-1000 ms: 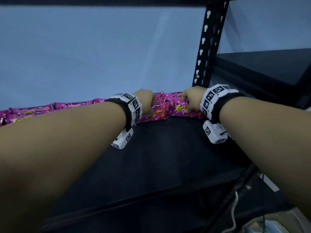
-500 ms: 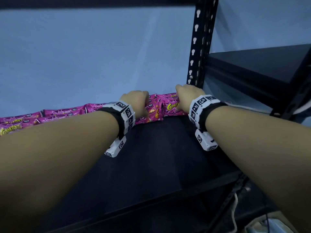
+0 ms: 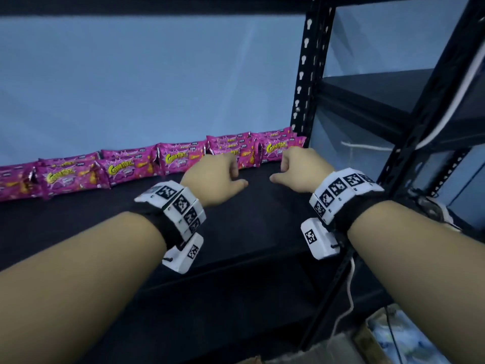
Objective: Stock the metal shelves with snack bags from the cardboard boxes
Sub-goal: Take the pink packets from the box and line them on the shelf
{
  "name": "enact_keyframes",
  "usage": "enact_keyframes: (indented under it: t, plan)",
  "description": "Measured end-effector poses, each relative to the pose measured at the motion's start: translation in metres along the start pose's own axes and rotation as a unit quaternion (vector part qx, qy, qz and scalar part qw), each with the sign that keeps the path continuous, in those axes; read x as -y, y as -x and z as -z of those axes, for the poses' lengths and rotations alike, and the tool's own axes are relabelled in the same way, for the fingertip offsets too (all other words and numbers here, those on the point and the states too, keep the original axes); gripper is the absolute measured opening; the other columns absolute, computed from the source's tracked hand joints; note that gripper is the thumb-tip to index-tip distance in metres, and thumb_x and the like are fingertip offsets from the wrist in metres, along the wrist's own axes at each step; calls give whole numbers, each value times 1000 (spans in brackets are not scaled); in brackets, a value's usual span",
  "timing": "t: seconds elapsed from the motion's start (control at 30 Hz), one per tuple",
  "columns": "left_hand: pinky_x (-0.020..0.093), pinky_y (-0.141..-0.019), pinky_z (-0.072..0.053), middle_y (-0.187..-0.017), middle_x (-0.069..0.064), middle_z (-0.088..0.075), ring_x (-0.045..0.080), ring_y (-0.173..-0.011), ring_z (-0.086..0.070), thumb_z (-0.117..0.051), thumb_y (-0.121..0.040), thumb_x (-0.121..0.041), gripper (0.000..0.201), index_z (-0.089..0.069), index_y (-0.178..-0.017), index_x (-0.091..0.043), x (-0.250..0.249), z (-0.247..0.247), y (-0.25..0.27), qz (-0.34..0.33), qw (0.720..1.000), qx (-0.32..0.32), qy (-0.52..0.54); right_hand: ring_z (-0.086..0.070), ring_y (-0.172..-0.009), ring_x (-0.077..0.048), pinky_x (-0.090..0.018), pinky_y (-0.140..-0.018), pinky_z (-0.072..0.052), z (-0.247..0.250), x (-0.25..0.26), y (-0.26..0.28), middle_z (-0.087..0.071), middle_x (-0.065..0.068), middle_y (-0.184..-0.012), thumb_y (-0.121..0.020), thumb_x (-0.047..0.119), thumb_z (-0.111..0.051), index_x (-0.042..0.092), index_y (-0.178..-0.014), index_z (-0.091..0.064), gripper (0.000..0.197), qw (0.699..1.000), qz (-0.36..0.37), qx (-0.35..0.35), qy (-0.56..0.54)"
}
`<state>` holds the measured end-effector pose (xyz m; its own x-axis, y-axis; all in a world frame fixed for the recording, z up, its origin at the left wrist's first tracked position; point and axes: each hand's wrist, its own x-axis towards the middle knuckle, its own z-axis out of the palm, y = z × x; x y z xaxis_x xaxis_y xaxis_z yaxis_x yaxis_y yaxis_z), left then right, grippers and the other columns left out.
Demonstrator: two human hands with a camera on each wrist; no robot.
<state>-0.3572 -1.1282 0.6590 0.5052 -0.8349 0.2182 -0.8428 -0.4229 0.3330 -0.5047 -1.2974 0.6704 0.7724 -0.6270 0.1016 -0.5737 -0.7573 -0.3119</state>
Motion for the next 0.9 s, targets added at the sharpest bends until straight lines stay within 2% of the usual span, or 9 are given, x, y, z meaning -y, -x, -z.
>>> enact_keyframes:
  t: [0.1, 0.23, 0.33, 0.4, 0.47, 0.6, 0.67, 0.8, 0.9]
  plan:
    - [32, -68, -51, -74, -10, -63, 5, -70, -59, -74, -87, -40, 21, -58, -85, -27, -17, -16, 51, -46, 995, -14, 85, -63, -81, -21, -40, -74, -57, -21, 3, 52, -66, 1, -84, -87, 48, -73, 23, -82, -59, 28, 997, -19, -49, -51]
    - [33, -69, -52, -79, -12, -57, 5, -72, -57, -74, -87, -32, 17, -57, -88, -26, -36, -50, 108, -137, 978, -30, 158, -60, -66, -14, -35, -61, -51, -56, -7, 119, -61, 6, -66, -88, 42, -68, 24, -80, -54, 24, 980, -21, -146, -135]
    - [33, -67, -52, -80, -13, -55, 7, -72, -56, -71, -88, -32, 16, -56, -91, -27, -39, -84, 146, -160, 971, -2, 177, -56, -60, -9, -32, -58, -46, -94, -19, 165, -57, 6, -61, -90, 31, -70, 24, -80, -54, 20, 967, -17, -170, -187]
    - [33, -65, -52, -80, -12, -55, 7, -71, -56, -71, -88, -32, 16, -56, -91, -27, -34, -112, 171, -146, 970, 25, 190, -55, -58, -10, -28, -56, -44, -128, -29, 196, -56, 6, -58, -91, 28, -71, 23, -78, -55, 21, 966, -36, -138, -215]
    - [35, -65, -53, -79, -12, -56, 6, -69, -56, -72, -88, -31, 16, -57, -90, -27, -21, -146, 199, -111, 970, 70, 205, -55, -57, -11, -26, -55, -44, -166, -38, 225, -56, 5, -57, -92, 28, -71, 23, -76, -55, 23, 969, -65, -73, -229]
    - [39, -66, -54, -77, -11, -59, 6, -68, -58, -71, -87, -31, 14, -56, -87, -29, 19, -213, 252, -10, 965, 164, 203, -55, -54, -11, -38, -57, -51, -243, -57, 274, -58, 7, -57, -91, 32, -70, 29, -73, -56, 24, 960, -132, 54, -240]
    - [36, -65, -54, -75, -10, -61, 8, -67, -58, -68, -88, -37, 13, -58, -85, -29, 43, -245, 278, 40, 956, 209, 200, -57, -54, -10, -40, -58, -53, -282, -60, 299, -60, 11, -57, -89, 39, -66, 35, -76, -56, 17, 951, -165, 106, -240]
    - [33, -65, -53, -71, -10, -62, 6, -66, -60, -73, -87, -29, 16, -58, -85, -32, 90, -318, 330, 96, 945, 269, 158, -57, -56, -7, -25, -54, -44, -366, -70, 343, -61, 7, -59, -88, 31, -64, 27, -83, -60, 7, 931, -232, 133, -248]
    - [19, -67, -47, -77, -14, -64, 3, -72, -61, -72, -87, -33, 13, -62, -94, -31, 123, -376, 368, 126, 930, 317, 136, -61, -69, -8, -20, -60, -44, -441, -81, 371, -64, 9, -79, -94, 31, -64, 28, -94, -54, 10, 902, -256, 253, -239]
